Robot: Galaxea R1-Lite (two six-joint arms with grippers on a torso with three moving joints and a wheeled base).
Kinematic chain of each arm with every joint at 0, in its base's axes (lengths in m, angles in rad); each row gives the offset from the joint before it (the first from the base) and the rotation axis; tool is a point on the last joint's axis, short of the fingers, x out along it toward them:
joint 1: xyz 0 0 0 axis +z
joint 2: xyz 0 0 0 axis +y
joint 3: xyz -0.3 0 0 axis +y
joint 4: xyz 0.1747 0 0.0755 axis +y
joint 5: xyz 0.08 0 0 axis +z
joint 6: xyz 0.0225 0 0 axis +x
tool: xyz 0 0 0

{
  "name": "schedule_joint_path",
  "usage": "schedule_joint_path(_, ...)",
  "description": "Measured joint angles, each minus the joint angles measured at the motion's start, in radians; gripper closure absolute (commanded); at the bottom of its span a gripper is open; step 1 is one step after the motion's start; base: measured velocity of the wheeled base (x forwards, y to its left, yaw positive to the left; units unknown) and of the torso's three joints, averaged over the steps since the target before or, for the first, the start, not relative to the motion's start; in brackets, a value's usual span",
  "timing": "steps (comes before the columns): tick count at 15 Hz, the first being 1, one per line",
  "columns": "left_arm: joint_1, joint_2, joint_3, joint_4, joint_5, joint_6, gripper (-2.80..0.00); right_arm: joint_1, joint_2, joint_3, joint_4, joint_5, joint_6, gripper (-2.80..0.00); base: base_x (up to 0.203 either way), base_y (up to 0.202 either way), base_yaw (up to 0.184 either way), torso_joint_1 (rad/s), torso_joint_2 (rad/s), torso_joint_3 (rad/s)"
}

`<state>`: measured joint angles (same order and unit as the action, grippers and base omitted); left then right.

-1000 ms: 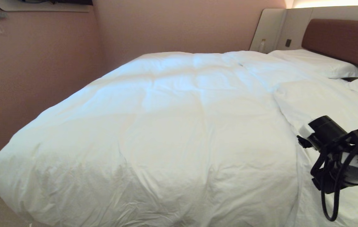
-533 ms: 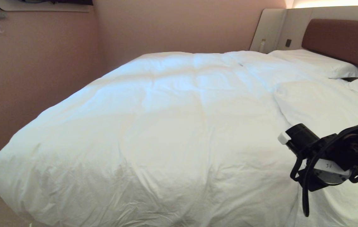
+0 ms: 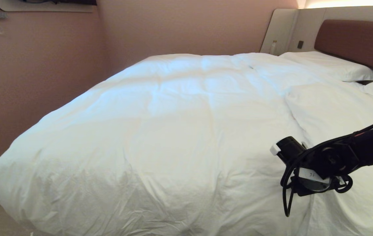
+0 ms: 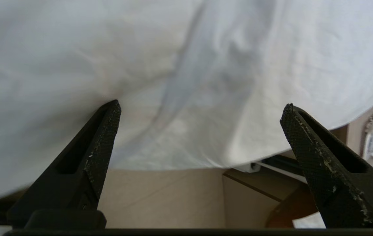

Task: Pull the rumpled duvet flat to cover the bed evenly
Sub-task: Flatten the corners of the folded blanket

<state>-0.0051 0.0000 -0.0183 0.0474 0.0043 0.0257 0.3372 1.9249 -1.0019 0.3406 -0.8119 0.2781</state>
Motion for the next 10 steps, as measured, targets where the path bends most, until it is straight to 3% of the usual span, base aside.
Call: schedule_joint_path(10,0.000,0.000,0.000,0.000,-0.001,0.000,0.00,-0.019,0.040,0.010,-0.012,-0.074,0.017,-2.80,0.000,0.000,0.000,0.000,0.00,0.000)
